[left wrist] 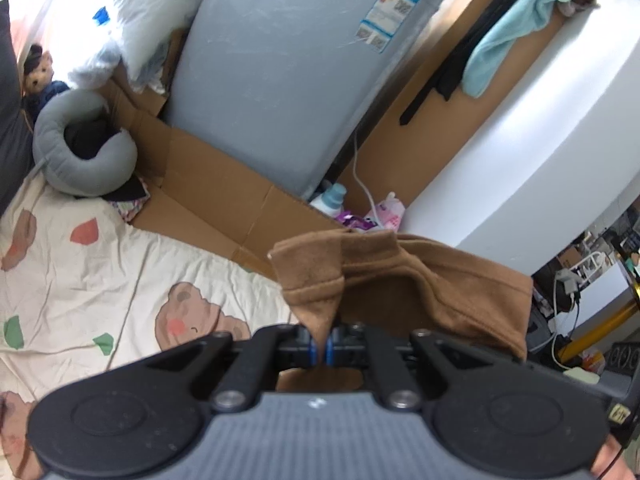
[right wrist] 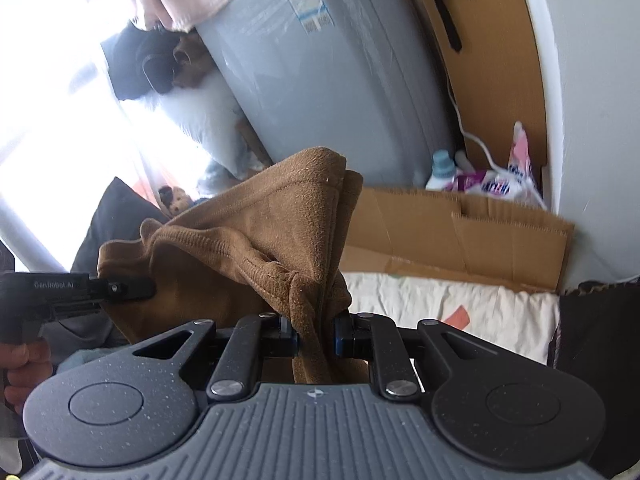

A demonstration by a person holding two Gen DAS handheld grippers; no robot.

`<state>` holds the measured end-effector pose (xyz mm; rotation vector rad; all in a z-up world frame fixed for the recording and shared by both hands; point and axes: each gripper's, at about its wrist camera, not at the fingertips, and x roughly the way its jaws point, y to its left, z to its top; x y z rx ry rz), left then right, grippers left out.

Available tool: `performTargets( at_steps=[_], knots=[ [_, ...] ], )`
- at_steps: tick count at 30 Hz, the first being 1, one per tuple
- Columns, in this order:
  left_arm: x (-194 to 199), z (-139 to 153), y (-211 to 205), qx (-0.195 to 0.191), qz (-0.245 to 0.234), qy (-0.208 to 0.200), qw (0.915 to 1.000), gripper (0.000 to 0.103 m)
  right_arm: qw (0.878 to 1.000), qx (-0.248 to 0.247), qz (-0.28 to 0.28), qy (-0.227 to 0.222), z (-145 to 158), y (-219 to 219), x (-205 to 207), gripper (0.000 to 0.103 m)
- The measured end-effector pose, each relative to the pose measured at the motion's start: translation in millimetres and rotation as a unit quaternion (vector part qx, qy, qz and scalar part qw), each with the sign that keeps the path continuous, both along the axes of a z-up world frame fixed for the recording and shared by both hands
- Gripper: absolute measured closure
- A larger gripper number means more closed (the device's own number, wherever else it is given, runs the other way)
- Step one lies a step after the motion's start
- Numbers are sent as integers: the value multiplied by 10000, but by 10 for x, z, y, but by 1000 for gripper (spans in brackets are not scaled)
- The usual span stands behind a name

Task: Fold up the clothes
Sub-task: 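Lift the folded brown shirt off the sheet with both tools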

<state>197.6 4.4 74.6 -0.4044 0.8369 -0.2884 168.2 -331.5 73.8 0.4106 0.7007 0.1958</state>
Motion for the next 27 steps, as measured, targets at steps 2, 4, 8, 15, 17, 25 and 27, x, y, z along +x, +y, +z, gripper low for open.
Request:
performTargets(
  at_steps=[2, 4, 8, 15, 17, 25, 27],
  knots=[
    [-48, 144, -47, 11, -42, -57, 10000, 98, 10000, -13, -4, -78, 147, -18, -34, 89],
    [-96, 274, -89, 34, -66, -112, 9999, 98, 9999, -37, -7, -151, 294, -34, -69, 89],
    [-183, 506, -177, 43, -111, -225, 9997, 98, 9996, -78, -39, -281, 538, -103, -173, 89],
    [-314, 745, -342, -33, -233, -333, 9992, 98, 9990, -122, -112, -419, 819, -281, -371, 89],
    [-338, 769, -385, -83, -241, -323, 9992, 98, 9988, -172, -121, -446, 890, -332, -439, 88],
    [-401, 800, -626, -230, -464, -384, 9979, 98, 9982, -366, -161, -448, 1085, -558, -664, 88],
    [-406, 780, -666, -281, -510, -382, 9976, 98, 9981, -373, -209, -443, 1064, -608, -740, 88]
  ],
)
